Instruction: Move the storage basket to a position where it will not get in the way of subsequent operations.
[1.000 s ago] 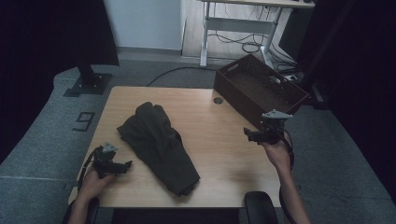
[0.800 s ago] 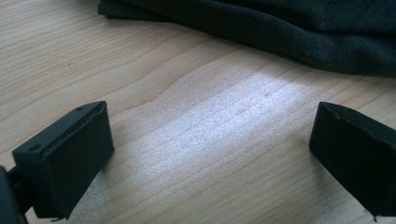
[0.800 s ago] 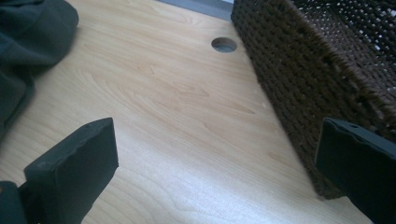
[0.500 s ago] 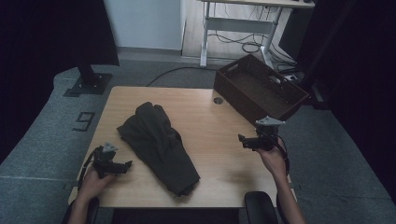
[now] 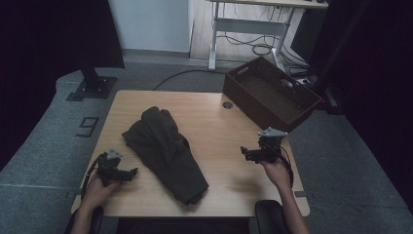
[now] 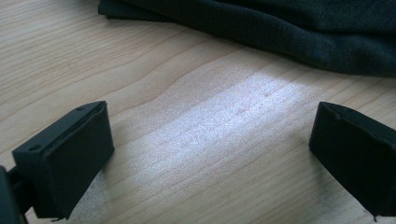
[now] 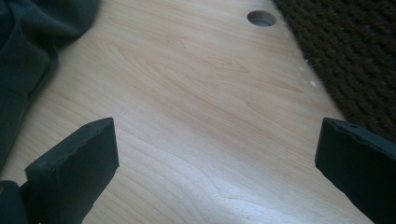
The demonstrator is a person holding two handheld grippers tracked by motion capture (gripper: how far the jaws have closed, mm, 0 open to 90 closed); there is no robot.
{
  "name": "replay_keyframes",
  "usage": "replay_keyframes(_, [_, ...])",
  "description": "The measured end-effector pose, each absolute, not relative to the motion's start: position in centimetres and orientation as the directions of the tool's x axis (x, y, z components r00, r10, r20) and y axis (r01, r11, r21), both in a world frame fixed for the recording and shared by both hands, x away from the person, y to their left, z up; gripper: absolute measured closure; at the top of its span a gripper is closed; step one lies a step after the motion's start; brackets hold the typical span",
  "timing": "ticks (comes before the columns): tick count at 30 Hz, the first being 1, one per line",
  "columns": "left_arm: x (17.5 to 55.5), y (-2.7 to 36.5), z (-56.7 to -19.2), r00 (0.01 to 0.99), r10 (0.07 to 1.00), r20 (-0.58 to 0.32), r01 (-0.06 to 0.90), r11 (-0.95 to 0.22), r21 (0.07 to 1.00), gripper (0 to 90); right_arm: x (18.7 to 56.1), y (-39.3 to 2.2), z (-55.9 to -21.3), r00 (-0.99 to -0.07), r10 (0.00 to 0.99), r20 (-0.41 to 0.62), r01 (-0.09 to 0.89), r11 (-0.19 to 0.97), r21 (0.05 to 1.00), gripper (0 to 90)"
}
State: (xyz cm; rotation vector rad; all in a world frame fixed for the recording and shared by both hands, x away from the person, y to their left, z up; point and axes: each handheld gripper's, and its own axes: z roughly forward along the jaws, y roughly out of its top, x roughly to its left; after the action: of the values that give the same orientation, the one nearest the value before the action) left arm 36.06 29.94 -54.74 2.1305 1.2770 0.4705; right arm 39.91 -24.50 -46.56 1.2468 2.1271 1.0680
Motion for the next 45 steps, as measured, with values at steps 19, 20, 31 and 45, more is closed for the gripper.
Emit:
replay_keyframes(19, [36.1,29.9,-54.8,0.471,0.882,-0.006,0.666,-0.351,0.658,0.0,39.0,-23.7,-50.2,-0.497,0.867,0.036,0.554,0.285,0.782,1.1])
replay_keyframes(20, [36.1,29.9,-54.8,0.472,0.882,-0.007,0.667,-0.351,0.657,0.0,38.9,-23.6,-50.5,-0.497,0.867,0.035,0.556,0.287,0.78,1.1])
replay_keyframes(31, [36.1,29.9,-54.8,0.472,0.882,-0.007,0.667,-0.351,0.657,0.0,38.9,-22.6,-52.6,-0.495,0.868,0.039,0.567,0.289,0.771,1.3])
replay_keyframes(45, [36.1,29.9,-54.8,0.469,0.883,-0.006,0.668,-0.349,0.657,0.0,39.1,-22.2,-55.4,-0.506,0.862,0.032,0.609,0.33,0.721,1.7])
